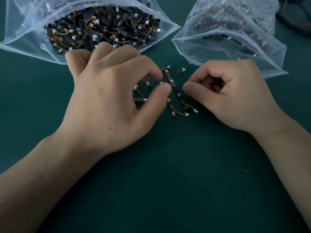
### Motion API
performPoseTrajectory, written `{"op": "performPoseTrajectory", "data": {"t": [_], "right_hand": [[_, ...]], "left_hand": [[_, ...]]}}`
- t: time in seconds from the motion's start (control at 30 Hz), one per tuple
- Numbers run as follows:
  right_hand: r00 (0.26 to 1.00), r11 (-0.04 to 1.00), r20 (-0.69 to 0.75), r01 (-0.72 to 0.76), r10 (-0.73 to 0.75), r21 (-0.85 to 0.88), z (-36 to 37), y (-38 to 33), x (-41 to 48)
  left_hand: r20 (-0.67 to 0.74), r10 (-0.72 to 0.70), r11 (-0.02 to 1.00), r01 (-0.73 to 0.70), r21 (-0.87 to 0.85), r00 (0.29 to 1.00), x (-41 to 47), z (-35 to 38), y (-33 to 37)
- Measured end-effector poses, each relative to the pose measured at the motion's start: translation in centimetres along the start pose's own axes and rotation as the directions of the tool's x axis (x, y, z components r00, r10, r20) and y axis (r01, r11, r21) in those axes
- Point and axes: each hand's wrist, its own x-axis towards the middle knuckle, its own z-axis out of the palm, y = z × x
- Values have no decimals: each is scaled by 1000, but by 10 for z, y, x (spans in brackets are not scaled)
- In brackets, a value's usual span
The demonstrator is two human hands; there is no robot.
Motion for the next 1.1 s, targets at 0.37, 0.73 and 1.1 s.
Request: {"op": "performPoseTrajectory", "data": {"t": [0.37,0.73,1.1], "right_hand": [[1000,1000,-15,20,-20,-17,1,-1,-1],[999,999,-14,37,-37,-13,1,-1,-1],[999,999,-9,34,-35,-11,2,0,-1]], "left_hand": [[23,-169,983,167,79,985,-15,-10,-11],[111,-49,994,37,107,993,-16,-12,-3],[176,83,997,-83,-8,981,-16,-12,-3]]}}
